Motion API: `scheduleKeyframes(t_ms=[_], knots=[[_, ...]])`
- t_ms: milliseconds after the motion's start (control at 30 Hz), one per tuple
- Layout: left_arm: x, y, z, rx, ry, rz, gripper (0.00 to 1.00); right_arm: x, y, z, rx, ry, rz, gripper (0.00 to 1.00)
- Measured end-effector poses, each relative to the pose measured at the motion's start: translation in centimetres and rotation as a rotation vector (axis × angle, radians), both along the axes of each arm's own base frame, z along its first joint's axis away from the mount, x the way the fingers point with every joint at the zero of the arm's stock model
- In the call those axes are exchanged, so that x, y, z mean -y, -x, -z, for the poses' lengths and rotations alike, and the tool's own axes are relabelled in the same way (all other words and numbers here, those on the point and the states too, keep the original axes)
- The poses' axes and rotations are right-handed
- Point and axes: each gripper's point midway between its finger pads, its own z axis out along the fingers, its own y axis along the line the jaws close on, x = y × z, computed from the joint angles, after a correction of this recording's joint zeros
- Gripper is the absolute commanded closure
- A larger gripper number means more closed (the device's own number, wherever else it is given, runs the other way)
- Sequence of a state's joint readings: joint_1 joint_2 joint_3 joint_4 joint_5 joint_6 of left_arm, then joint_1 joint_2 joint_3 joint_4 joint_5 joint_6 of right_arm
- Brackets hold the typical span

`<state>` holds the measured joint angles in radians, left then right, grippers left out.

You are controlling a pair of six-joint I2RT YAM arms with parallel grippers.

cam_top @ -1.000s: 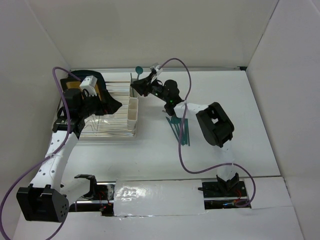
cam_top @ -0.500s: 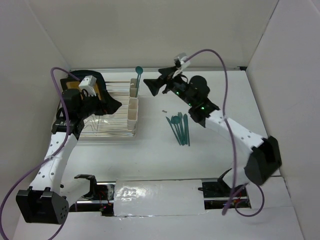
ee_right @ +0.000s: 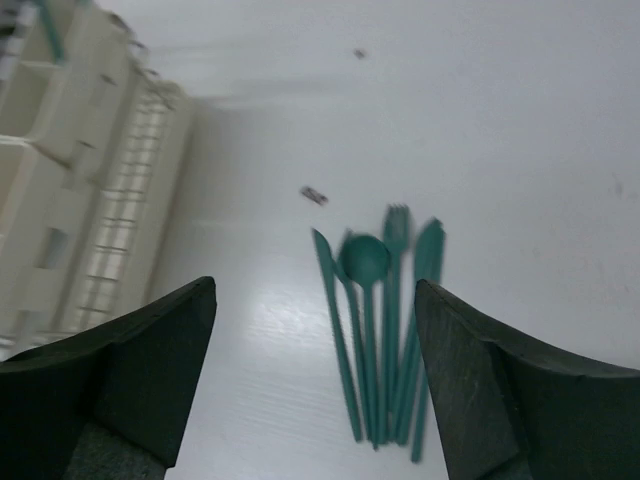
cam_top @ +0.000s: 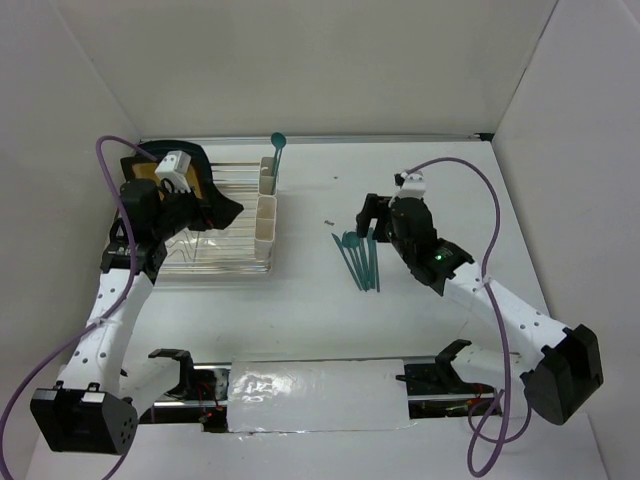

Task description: Sort the eating utensils into containers

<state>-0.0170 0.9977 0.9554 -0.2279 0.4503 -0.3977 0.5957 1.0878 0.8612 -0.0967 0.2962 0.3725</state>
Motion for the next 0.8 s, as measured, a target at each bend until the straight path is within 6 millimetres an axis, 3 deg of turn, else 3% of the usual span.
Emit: scheduleKeyframes(t_ms=[100,233,500,600,800], knots=[[0.0,0.1,-0.3,0.010,0.001,0.001,0.00,1.7,0.7,4.0,-0.108,0.048,0.078,0.20],[0.1,0.2,-0.3,0.012,0.004,0.009,0.00,3.1,1.2,8.5,-0.214,0.109,0.134,0.38],[0.3,0.7,-1.1,0.041,0.007,0.017,0.00,5.2,0.7,16.4,-0.423,0.226,0.189,0.52],[0.3,0.8,-1.2,0.044,0.008,0.017,0.00,5.5,1.2,18.3,-0.476,0.251,0.184,0.53],[0.3,0.8,-1.2,0.044,0.008,0.017,0.00,5.8,1.0,19.9,-0.515,0.248,0.171,0.56]])
